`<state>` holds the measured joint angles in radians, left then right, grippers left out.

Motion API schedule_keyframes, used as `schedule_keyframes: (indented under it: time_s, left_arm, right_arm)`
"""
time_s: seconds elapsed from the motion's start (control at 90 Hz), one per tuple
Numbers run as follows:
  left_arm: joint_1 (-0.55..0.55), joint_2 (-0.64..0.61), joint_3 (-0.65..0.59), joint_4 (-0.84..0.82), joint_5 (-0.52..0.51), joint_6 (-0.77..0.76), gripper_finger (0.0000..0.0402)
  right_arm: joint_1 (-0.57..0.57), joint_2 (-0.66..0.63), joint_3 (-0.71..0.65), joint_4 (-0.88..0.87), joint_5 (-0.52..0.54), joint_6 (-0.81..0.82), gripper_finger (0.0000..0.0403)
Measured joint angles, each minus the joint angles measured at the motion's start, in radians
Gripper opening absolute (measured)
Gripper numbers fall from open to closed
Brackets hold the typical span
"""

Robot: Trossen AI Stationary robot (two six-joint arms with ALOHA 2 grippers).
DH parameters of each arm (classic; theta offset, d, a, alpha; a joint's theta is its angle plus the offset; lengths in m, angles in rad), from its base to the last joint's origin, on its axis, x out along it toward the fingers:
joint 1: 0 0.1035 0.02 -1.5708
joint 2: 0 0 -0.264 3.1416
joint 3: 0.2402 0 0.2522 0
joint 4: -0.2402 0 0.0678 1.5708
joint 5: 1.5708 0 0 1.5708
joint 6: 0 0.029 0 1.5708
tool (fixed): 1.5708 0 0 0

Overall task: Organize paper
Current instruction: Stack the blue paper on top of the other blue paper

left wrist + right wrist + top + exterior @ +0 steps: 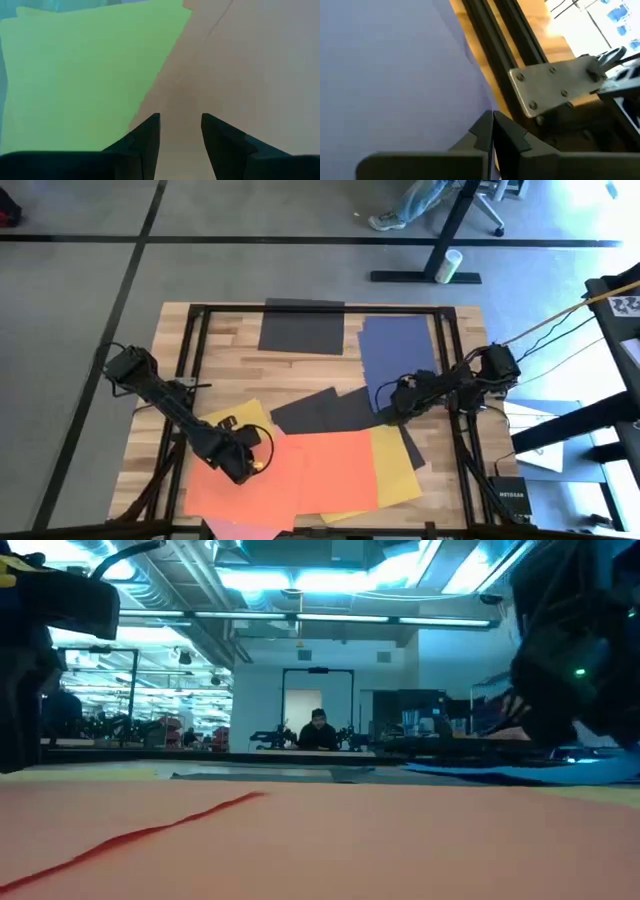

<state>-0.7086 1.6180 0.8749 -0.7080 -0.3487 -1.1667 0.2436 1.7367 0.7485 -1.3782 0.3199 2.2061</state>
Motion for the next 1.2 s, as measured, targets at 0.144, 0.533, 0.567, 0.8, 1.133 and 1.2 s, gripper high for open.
schedule_keyframes:
  time_s: [0.144,0.533,0.567,0.8,1.133,1.2]
  left_arm:
    - [0.000,0.000,0.000,0.030,-0.002,0.013,0.0129]
    - [0.005,0.000,0.000,0.040,-0.001,0.051,0.0129]
    - [0.008,0.000,0.000,0.040,-0.001,0.055,0.0129]
    - [0.017,0.000,0.000,0.046,-0.001,0.058,0.0129]
    - [0.016,0.000,0.000,0.049,-0.001,0.056,0.0129]
    - [0.016,0.000,0.000,0.049,-0.001,0.051,0.0129]
  right_arm:
    - [-0.047,0.016,-0.011,-0.002,0.004,0.006,0.0000]
    - [-0.113,0.031,-0.002,0.003,0.001,0.018,0.0008]
    - [-0.112,0.031,-0.002,0.006,-0.011,0.017,0.0013]
    - [-0.113,0.019,-0.002,0.060,-0.069,-0.034,0.0073]
    - [-0.079,0.014,0.039,0.101,-0.025,-0.142,0.0186]
    - [-0.050,0.014,0.077,0.077,0.022,-0.120,0.0200]
